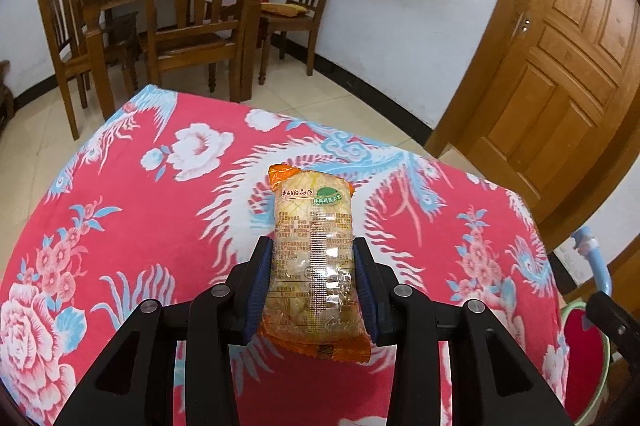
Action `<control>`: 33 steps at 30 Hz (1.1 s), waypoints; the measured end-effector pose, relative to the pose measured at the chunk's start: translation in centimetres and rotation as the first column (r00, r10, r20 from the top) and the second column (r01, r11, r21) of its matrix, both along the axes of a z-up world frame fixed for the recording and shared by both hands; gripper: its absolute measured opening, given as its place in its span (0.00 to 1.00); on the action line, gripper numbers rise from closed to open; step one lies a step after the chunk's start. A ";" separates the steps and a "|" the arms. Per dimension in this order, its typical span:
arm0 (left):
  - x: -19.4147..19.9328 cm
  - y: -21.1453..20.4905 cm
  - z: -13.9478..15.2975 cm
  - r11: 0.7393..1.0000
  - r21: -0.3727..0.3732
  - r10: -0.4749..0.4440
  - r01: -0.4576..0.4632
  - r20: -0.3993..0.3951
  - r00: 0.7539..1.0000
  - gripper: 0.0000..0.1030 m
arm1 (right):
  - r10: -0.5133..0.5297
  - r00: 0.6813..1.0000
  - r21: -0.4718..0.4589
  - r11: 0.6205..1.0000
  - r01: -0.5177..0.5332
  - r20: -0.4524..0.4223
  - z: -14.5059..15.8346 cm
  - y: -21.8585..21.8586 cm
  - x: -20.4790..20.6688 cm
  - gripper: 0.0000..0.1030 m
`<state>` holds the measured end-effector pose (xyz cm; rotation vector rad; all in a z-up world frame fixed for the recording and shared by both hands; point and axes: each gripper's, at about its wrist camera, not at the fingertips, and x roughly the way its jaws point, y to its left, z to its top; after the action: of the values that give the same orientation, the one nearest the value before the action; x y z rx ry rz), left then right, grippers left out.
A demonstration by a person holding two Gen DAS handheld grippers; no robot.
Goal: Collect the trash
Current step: 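Carry the bread bag and blue tube over the red bin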
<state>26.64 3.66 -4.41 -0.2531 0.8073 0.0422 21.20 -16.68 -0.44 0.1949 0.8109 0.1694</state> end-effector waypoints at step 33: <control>-8.6 -14.5 6.9 0.927 -0.024 -0.371 0.374 0.078 0.925 0.39 | -0.239 0.969 0.086 0.969 0.233 0.064 2.7 -13.2 -13.3 0.20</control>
<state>18.02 -10.86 2.44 -0.1324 0.7732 -0.3397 7.86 -29.93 2.31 0.3552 0.7012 -0.0165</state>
